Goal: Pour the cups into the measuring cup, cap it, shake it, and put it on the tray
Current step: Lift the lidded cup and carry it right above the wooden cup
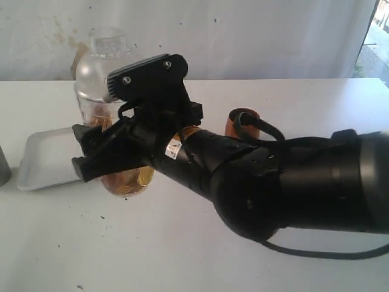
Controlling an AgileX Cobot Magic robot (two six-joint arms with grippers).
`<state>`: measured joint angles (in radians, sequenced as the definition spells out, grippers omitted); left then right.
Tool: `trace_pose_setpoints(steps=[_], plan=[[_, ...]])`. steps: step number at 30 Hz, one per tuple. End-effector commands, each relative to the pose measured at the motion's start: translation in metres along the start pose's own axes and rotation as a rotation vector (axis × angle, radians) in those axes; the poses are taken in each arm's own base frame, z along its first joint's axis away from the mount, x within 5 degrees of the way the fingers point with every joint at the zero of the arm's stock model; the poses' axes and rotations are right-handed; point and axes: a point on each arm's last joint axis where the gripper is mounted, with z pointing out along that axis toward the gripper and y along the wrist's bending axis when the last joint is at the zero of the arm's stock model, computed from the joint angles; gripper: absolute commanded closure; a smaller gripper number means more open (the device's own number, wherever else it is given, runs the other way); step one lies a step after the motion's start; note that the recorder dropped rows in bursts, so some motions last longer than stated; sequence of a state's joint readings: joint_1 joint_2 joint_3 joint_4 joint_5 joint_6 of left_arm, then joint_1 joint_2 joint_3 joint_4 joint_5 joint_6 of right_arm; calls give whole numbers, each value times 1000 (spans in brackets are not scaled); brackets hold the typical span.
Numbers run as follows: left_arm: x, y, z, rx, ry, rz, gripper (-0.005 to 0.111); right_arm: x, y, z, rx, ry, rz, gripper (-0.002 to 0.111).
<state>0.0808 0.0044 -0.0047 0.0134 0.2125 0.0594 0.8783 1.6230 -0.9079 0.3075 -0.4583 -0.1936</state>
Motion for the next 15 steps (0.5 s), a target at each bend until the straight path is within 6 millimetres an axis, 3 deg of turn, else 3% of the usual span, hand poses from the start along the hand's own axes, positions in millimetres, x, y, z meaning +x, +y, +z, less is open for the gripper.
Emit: trace_pose_setpoints(steps=[1,2,3,5,6,7,9,10,12,13,14,15], plan=[[0,0,0,2,-10,12,107,-18,7,-4,67,-125,-80,108],[0,0,0,2,-10,12,107,-17,-9,-3,178,-107,60,108],[0,0,0,2,-10,12,107,-17,-9,-3,163,-87,90,108],[0,0,0,2,-10,12,107,-19,28,-7,-96,-55,-178,108],[0,0,0,2,-10,12,107,-20,36,-8,-133,-84,-265,108],[0,0,0,2,-10,12,107,-20,22,-3,-12,-124,-249,108],[0,0,0,2,-10,12,107,-19,-15,0,262,-121,80,108],[0,0,0,2,-10,12,107,-21,-12,2,187,-91,105,108],[0,0,0,2,-10,12,107,-24,28,0,-93,-100,-230,108],[0,0,0,2,-10,12,107,-22,15,6,9,-116,-158,108],[0,0,0,2,-10,12,107,-20,-19,11,219,-94,191,108],[0,0,0,2,-10,12,107,-23,-11,10,142,-64,152,108]])
